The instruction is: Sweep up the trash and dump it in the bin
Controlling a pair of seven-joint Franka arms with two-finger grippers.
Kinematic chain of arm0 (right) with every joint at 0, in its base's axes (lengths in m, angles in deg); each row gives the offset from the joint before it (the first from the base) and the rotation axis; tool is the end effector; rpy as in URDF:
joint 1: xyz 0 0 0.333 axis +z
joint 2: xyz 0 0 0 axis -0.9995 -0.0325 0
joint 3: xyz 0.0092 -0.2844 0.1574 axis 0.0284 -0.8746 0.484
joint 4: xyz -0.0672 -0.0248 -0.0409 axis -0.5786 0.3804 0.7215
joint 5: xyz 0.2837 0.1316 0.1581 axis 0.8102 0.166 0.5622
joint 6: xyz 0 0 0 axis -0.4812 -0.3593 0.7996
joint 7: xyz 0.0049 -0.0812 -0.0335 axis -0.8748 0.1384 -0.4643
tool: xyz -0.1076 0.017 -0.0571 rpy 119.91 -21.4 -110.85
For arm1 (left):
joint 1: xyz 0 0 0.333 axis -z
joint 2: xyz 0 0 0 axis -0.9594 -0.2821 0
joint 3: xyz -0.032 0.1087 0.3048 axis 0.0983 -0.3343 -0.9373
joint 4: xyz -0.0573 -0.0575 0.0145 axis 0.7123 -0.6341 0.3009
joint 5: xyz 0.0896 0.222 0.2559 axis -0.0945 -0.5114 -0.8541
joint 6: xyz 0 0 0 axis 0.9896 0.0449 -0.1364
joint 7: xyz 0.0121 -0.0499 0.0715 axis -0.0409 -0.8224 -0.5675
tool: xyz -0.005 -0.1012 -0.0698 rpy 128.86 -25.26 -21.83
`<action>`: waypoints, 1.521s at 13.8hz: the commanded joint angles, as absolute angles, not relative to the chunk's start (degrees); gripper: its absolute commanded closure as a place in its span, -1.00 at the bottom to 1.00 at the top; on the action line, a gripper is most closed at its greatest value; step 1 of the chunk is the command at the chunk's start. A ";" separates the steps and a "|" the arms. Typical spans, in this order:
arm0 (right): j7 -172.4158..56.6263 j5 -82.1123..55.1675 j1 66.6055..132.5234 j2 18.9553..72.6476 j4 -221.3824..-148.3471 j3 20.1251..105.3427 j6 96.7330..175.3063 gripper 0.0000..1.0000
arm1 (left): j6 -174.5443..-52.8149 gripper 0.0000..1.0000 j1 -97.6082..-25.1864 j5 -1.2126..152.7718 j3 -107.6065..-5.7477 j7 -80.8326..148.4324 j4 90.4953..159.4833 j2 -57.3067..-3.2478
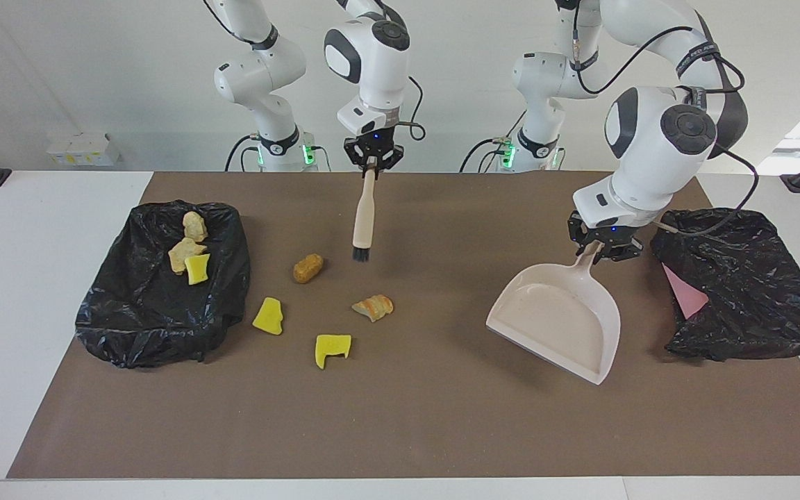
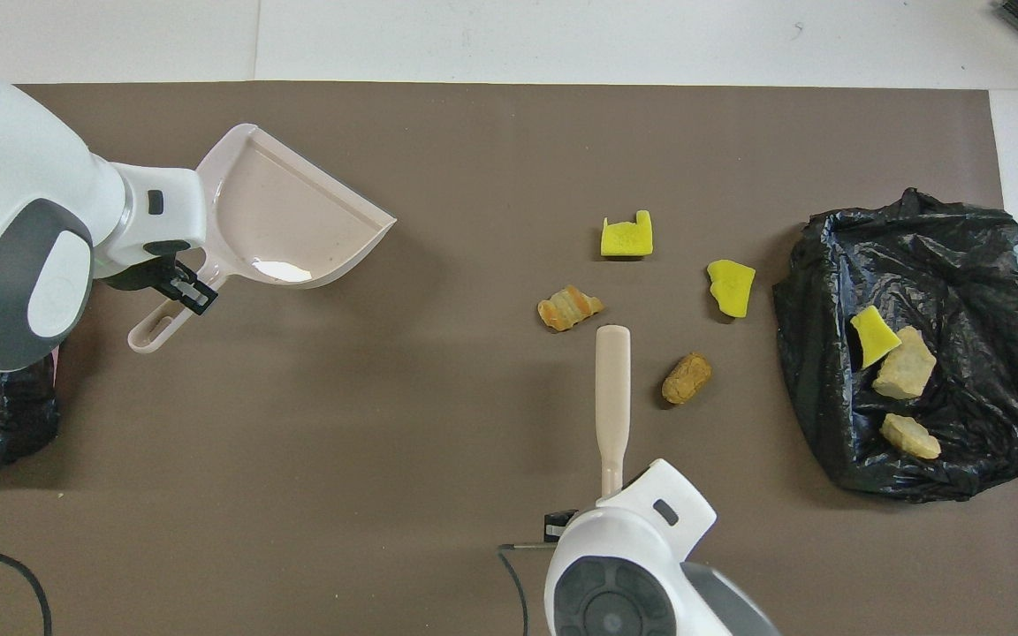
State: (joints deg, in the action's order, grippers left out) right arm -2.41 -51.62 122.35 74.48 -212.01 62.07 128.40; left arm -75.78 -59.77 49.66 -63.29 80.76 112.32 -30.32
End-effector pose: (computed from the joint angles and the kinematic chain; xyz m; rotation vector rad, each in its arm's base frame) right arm 0.3220 0.2649 0.4529 2.9404 -0.1001 0.0085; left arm 0.5527 -0.1006 0.4903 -2.9230 1.1219 0.1702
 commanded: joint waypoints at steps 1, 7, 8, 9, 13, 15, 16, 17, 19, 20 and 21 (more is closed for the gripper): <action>-10.05 -54.77 114.10 71.70 -210.76 62.74 127.85 1.00 | -76.10 1.00 -60.95 47.57 -62.78 92.26 113.44 -29.97; -21.83 -60.57 99.59 67.75 -210.06 62.74 129.68 1.00 | -84.18 1.00 -57.72 43.00 -62.69 100.13 119.75 -30.32; -22.82 -64.33 98.78 65.82 -208.92 62.74 130.13 1.00 | -85.41 1.00 -55.70 41.26 -62.69 102.48 120.55 -30.15; -23.00 -66.80 98.08 63.80 -207.43 62.74 130.22 1.00 | -86.29 1.00 -54.38 40.63 -62.69 103.46 121.69 -29.97; -25.63 -69.02 94.65 59.66 -205.57 62.74 134.16 1.00 | -90.07 1.00 -50.15 39.04 -62.69 103.47 126.26 -29.36; -25.46 -68.67 94.47 57.29 -205.57 62.83 135.48 1.00 | -90.78 1.00 -47.96 39.04 -62.61 103.38 128.72 -27.87; -25.55 -68.15 94.47 56.49 -205.30 62.83 135.84 1.00 | -91.13 1.00 -47.25 39.13 -62.43 102.86 129.86 -27.25; -25.55 -67.88 94.82 55.61 -204.69 62.92 135.84 1.00 | -91.48 1.00 -45.68 39.13 -62.52 101.03 130.92 -27.25; -25.73 -65.78 95.43 53.25 -201.54 62.92 135.32 1.00 | -93.50 1.00 -44.08 39.13 -62.43 95.49 132.59 -27.16; -25.73 -64.64 95.96 51.49 -199.61 62.92 135.06 1.00 | -93.68 1.00 -43.73 39.22 -62.34 95.13 132.86 -26.99; -25.64 -63.24 97.35 50.08 -197.68 62.92 134.79 1.00 | -93.77 1.00 -43.04 39.48 -62.25 95.03 133.12 -26.72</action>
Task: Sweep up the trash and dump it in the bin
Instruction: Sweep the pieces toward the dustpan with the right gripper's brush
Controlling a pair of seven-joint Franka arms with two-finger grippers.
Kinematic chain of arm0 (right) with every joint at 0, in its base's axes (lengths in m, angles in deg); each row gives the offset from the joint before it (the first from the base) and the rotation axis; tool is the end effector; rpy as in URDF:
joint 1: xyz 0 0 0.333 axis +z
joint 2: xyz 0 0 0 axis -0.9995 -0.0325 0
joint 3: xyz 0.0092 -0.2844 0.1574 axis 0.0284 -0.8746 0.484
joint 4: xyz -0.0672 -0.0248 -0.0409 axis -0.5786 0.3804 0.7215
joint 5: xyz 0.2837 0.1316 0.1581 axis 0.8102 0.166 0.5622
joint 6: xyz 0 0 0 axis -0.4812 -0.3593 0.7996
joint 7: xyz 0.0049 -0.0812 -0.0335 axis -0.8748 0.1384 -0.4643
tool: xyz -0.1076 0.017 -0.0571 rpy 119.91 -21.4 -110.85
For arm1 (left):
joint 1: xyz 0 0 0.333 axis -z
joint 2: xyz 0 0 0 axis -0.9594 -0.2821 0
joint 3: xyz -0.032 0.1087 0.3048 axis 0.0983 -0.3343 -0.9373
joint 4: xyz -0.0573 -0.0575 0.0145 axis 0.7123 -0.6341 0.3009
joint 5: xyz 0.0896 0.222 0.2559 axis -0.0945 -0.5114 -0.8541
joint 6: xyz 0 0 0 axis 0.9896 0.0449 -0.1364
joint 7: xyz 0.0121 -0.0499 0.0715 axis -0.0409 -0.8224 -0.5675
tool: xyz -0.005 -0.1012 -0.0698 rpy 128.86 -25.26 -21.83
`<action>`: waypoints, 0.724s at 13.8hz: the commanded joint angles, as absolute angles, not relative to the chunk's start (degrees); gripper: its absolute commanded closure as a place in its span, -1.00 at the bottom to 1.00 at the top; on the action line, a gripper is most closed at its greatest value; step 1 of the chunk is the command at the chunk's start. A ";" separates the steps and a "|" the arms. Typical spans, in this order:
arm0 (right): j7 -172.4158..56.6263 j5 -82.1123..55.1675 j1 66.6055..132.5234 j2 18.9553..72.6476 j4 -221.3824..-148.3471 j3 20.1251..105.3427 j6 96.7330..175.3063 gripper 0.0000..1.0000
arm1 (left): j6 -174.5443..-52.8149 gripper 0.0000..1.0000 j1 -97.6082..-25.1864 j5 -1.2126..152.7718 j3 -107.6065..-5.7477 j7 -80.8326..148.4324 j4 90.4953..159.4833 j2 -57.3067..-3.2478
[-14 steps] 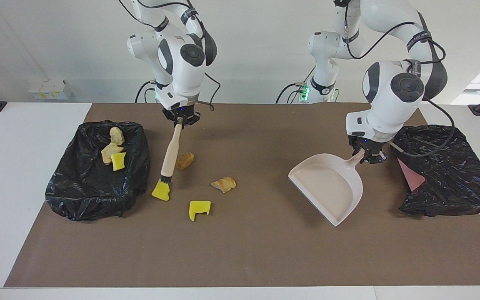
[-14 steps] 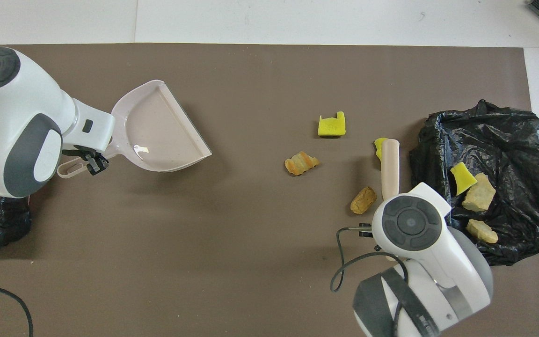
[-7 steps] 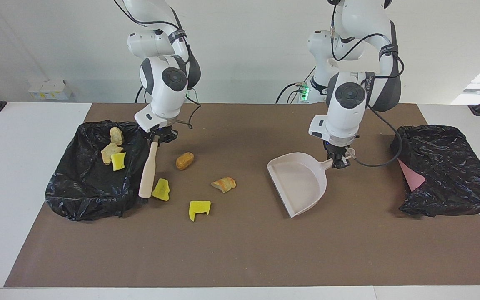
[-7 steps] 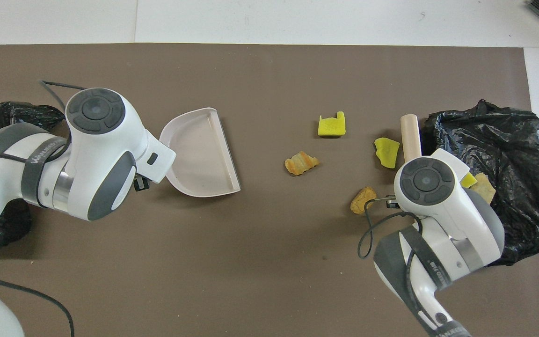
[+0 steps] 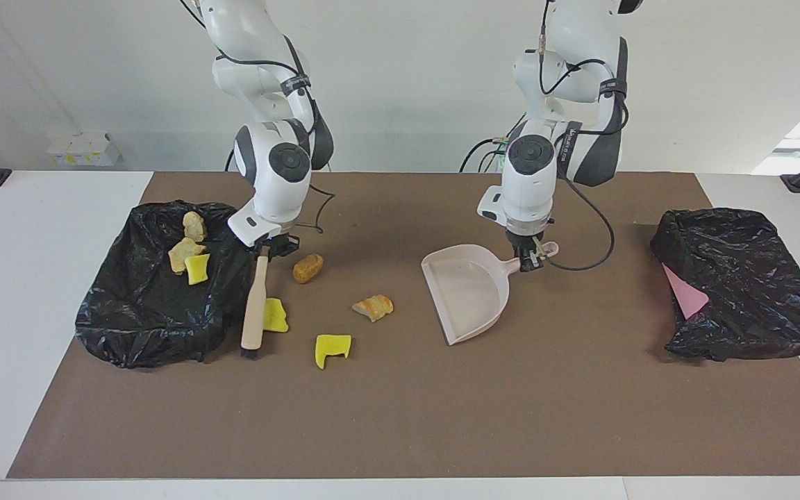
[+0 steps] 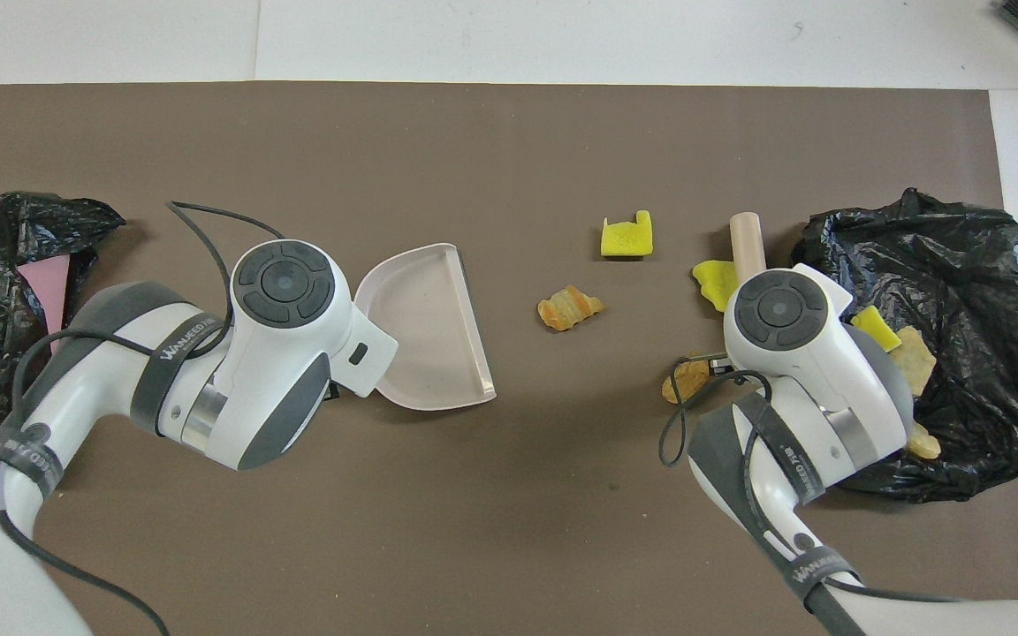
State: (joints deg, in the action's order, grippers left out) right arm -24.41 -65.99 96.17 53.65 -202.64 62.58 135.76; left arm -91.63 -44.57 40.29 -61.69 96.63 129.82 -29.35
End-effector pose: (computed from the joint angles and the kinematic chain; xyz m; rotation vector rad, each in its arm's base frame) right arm 0.4951 0.1054 0.3622 2.7833 0.0425 -0.1132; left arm 0.4831 -0.2331 0.3937 -2.3029 1.9164 0.2167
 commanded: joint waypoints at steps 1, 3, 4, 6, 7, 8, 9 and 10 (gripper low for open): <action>-25.64 -62.00 98.33 49.02 -195.57 62.92 134.44 1.00 | -94.03 1.00 -42.59 39.83 -62.25 94.42 133.56 -26.55; -25.73 -60.07 99.73 46.74 -191.09 62.92 132.25 1.00 | -95.26 1.00 -41.28 39.92 -62.08 92.67 135.40 -25.58; -25.90 -58.67 100.00 45.95 -189.41 62.92 131.89 1.00 | -95.96 1.00 -40.84 39.92 -62.08 91.44 135.58 -25.58; -26.16 -56.03 101.84 44.98 -188.87 62.92 132.15 1.00 | -97.02 1.00 -39.34 39.92 -62.08 88.63 135.59 -26.28; -26.77 -55.23 103.24 44.71 -188.95 62.92 132.33 1.00 | -97.11 1.00 -39.34 40.01 -62.08 88.44 135.59 -26.28; -28.78 -54.44 104.30 44.97 -189.30 63.00 131.98 1.00 | -97.11 1.00 -39.25 41.05 -62.08 87.75 135.59 -26.28; -30.11 -53.21 105.96 45.41 -189.65 63.09 131.89 1.00 | -96.85 1.00 -39.34 42.02 -62.08 87.39 135.59 -26.28; -30.21 -51.90 107.63 45.76 -190.01 63.09 131.71 1.00 | -96.41 1.00 -39.34 42.73 -62.08 87.21 135.59 -26.28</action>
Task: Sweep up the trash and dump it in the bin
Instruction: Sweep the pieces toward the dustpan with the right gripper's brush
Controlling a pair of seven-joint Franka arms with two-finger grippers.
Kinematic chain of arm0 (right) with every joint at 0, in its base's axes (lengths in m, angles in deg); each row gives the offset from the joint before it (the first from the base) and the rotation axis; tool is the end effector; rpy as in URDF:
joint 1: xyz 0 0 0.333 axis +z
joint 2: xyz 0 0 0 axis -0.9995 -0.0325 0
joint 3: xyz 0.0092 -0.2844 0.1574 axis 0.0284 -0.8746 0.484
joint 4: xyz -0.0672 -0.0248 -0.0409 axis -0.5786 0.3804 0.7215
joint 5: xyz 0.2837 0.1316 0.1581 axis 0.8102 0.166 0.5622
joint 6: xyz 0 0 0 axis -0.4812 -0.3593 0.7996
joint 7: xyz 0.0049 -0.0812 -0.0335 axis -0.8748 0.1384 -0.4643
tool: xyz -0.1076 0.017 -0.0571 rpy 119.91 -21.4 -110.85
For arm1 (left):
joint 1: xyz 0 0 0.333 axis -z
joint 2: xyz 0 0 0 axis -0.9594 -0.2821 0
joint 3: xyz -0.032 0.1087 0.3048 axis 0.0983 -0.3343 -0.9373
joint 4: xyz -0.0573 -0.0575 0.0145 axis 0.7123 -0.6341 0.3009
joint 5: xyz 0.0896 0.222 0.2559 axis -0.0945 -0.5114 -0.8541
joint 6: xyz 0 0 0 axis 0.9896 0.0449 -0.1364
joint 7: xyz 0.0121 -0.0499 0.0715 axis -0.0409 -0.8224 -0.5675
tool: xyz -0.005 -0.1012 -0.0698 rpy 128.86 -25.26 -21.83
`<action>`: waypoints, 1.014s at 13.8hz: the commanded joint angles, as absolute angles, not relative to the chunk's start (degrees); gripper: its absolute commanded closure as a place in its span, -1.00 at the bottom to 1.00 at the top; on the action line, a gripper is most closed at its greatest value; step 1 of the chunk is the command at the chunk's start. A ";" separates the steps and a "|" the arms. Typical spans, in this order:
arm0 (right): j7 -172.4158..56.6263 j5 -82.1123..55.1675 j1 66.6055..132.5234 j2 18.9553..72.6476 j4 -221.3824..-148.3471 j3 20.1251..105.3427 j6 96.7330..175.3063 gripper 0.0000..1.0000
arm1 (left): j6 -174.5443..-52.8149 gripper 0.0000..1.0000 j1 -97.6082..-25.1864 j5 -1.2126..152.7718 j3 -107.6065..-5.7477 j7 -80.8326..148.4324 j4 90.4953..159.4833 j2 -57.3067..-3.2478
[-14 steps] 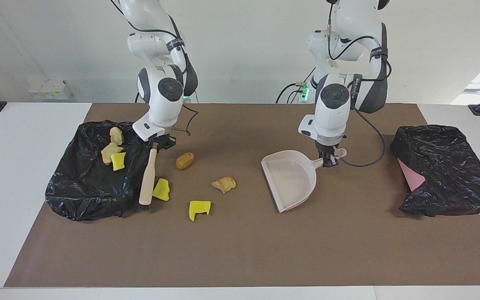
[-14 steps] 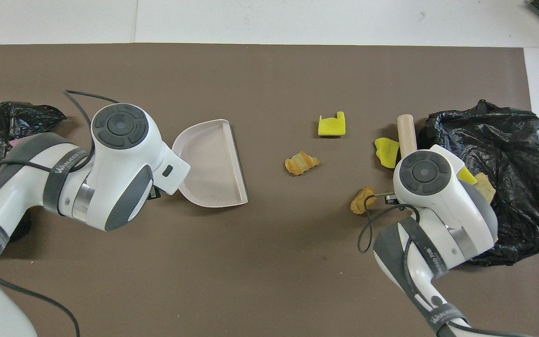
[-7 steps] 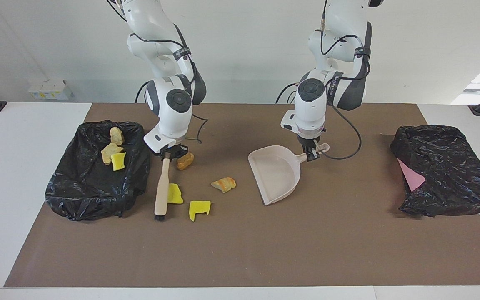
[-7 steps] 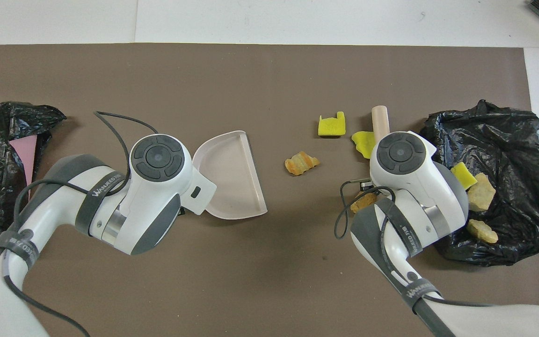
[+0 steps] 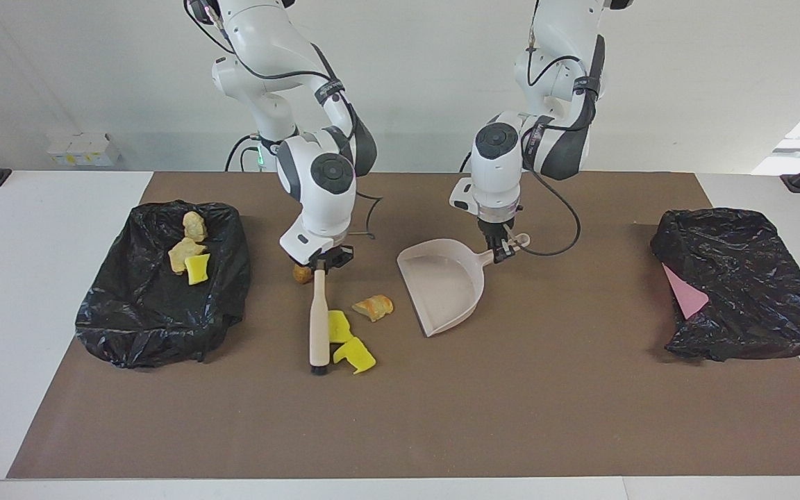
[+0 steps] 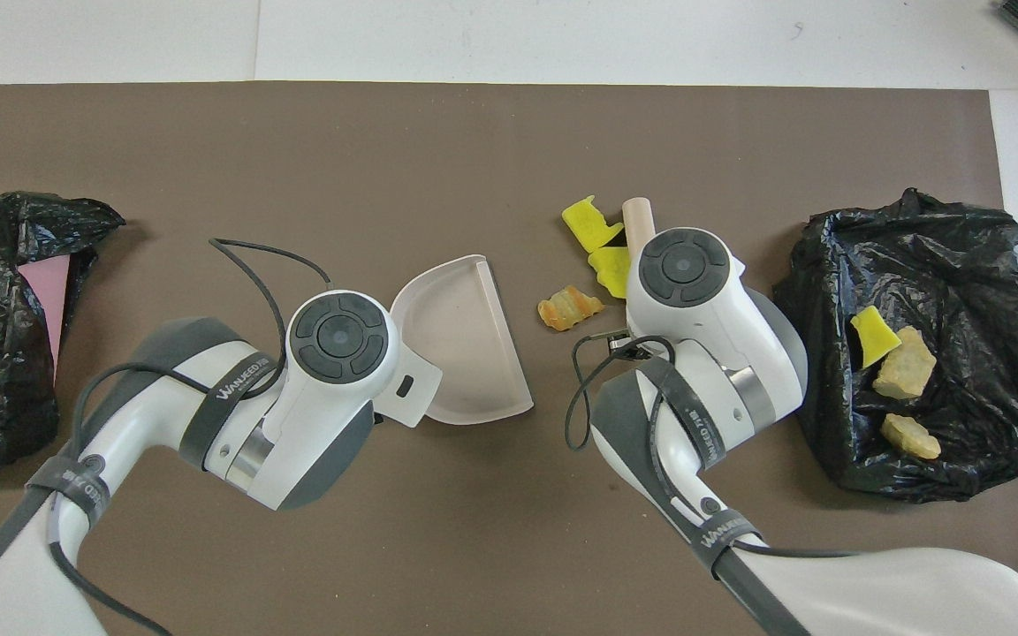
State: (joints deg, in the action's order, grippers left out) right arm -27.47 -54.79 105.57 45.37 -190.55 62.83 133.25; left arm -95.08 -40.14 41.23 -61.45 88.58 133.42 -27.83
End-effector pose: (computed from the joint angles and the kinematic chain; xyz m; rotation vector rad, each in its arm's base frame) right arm 0.5151 0.2178 0.3617 2.9421 0.1962 -0.1645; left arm 0.4531 -0.2685 0.3867 -2.3652 1.8501 0.1549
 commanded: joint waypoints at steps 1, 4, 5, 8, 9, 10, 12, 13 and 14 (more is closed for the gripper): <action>-30.12 -50.75 108.26 46.46 -190.53 63.09 131.28 1.00 | -96.06 1.00 -39.34 43.25 -62.16 86.08 135.59 -26.28; -30.65 -49.26 112.91 50.23 -195.27 63.44 129.87 1.00 | -95.27 1.00 -39.07 43.26 -62.08 83.35 135.59 -26.11; -30.56 -47.51 115.36 51.38 -196.24 63.44 129.00 1.00 | -95.35 1.00 -39.07 43.35 -62.08 83.26 135.76 -25.93; -30.47 -44.86 119.77 52.88 -196.08 63.53 125.39 1.00 | -96.32 1.00 -38.99 43.44 -62.08 82.64 136.55 -25.75; -30.47 -43.90 119.69 53.14 -195.46 63.44 125.04 1.00 | -96.58 1.00 -39.07 43.44 -62.08 82.55 136.55 -25.75; -30.82 -43.80 119.00 53.41 -194.41 63.36 124.16 1.00 | -97.37 1.00 -39.07 43.44 -62.08 82.55 136.55 -25.75; -30.39 -44.15 118.20 52.01 -188.81 63.09 121.01 1.00 | -97.55 1.00 -38.99 43.44 -62.08 82.47 136.55 -25.84; -30.21 -44.58 117.33 51.05 -185.73 63.09 119.42 1.00 | -97.47 1.00 -39.07 43.44 -62.08 82.47 136.55 -25.84; -30.21 -44.85 116.88 49.38 -182.74 63.00 118.10 1.00 | -97.46 1.00 -39.25 43.44 -62.08 82.47 136.55 -25.84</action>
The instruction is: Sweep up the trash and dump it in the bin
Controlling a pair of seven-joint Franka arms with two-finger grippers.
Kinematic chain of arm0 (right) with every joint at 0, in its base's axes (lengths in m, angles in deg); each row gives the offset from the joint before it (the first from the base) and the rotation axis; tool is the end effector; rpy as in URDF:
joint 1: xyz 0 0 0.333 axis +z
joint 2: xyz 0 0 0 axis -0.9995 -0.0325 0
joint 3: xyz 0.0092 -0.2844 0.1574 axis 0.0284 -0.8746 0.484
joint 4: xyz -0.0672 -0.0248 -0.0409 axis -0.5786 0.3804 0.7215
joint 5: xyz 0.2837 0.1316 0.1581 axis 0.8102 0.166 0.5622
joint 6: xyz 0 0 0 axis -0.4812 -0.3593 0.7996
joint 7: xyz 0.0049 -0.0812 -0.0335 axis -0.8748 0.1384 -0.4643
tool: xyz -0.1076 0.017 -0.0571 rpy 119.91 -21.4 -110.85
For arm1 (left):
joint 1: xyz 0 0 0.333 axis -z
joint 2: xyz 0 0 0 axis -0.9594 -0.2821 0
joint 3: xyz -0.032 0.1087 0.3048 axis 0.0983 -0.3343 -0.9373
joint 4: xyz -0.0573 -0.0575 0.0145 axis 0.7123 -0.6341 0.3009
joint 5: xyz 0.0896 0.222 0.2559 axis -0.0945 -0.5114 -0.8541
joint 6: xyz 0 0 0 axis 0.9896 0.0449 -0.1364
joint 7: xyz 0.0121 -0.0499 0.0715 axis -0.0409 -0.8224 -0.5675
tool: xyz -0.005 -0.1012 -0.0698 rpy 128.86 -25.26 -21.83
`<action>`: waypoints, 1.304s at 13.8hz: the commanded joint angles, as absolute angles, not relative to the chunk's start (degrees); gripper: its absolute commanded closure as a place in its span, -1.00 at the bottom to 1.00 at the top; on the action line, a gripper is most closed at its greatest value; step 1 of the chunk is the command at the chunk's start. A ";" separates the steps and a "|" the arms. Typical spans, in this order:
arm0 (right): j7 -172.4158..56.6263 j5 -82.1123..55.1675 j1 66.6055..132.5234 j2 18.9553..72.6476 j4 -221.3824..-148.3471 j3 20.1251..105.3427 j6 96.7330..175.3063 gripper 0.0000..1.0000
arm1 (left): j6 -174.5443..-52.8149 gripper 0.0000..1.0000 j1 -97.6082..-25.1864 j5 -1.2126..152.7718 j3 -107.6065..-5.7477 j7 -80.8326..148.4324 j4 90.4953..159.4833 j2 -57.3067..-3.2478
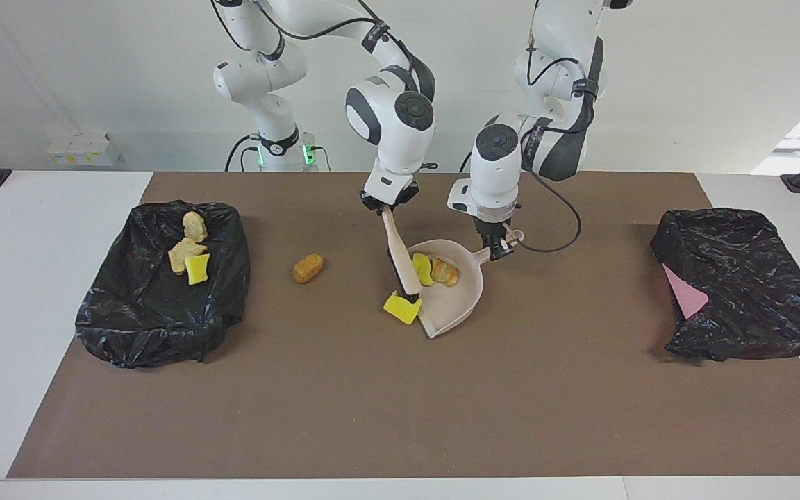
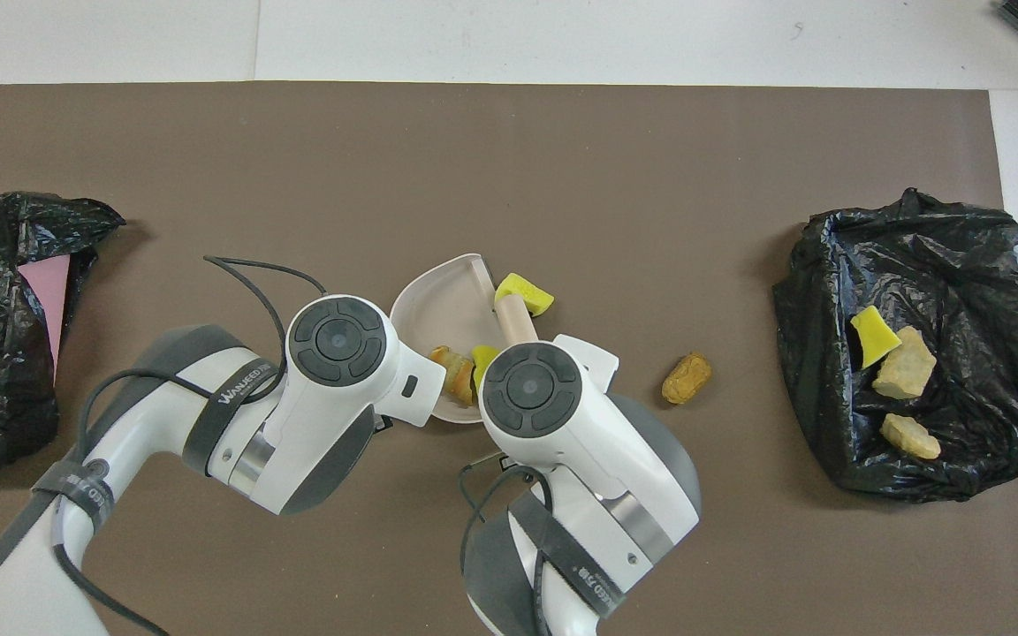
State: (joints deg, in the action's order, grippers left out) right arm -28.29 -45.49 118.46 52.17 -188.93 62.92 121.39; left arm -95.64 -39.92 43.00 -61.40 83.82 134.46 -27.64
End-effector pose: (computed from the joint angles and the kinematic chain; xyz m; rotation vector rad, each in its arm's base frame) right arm 0.4219 0.3197 0.4240 2.9719 0.4369 -0.3120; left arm 0.4476 -0.2704 0.3816 -2.4679 1.7507 0.1537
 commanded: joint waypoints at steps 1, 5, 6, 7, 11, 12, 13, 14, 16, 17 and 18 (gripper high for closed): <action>-30.21 -45.03 116.53 48.32 -181.15 62.74 118.09 1.00 | -97.46 1.00 -39.25 43.44 -62.16 82.73 136.55 -25.84; -32.74 -49.42 110.31 46.12 -180.96 62.83 124.04 1.00 | -97.29 1.00 -39.16 43.44 -62.08 83.34 136.55 -25.84; -34.85 -49.51 108.90 45.24 -181.30 62.83 126.42 1.00 | -97.29 1.00 -39.25 43.44 -62.16 83.61 136.64 -25.84; -35.48 -49.51 108.62 43.84 -181.31 62.92 127.05 1.00 | -97.29 1.00 -39.16 43.44 -62.08 83.87 136.55 -25.84; -43.62 -46.97 108.89 43.30 -184.03 63.09 125.92 1.00 | -97.64 1.00 -38.90 43.44 -62.08 84.05 136.90 -25.67; -45.40 -44.96 108.97 43.74 -184.73 63.09 125.39 1.00 | -97.73 1.00 -38.90 43.44 -62.08 84.66 137.34 -25.58; -45.41 -42.16 109.75 44.18 -185.00 63.00 124.78 1.00 | -97.81 1.00 -38.90 43.44 -62.08 86.14 137.34 -25.49; -45.50 -39.87 109.85 44.18 -184.74 63.18 123.55 1.00 | -97.90 1.00 -38.98 43.44 -62.08 86.50 137.34 -25.49; -45.42 -38.70 109.94 44.35 -184.21 63.44 121.27 1.00 | -98.25 1.00 -38.81 43.44 -61.99 86.77 137.87 -25.40; -45.76 -38.00 109.85 44.79 -183.69 63.44 120.47 1.00 | -99.47 1.00 -38.55 43.44 -61.99 87.03 138.57 -25.14; -46.11 -37.56 109.15 44.80 -182.46 63.44 119.07 1.00 | -100.79 1.00 -37.94 43.44 -62.08 87.38 139.27 -24.79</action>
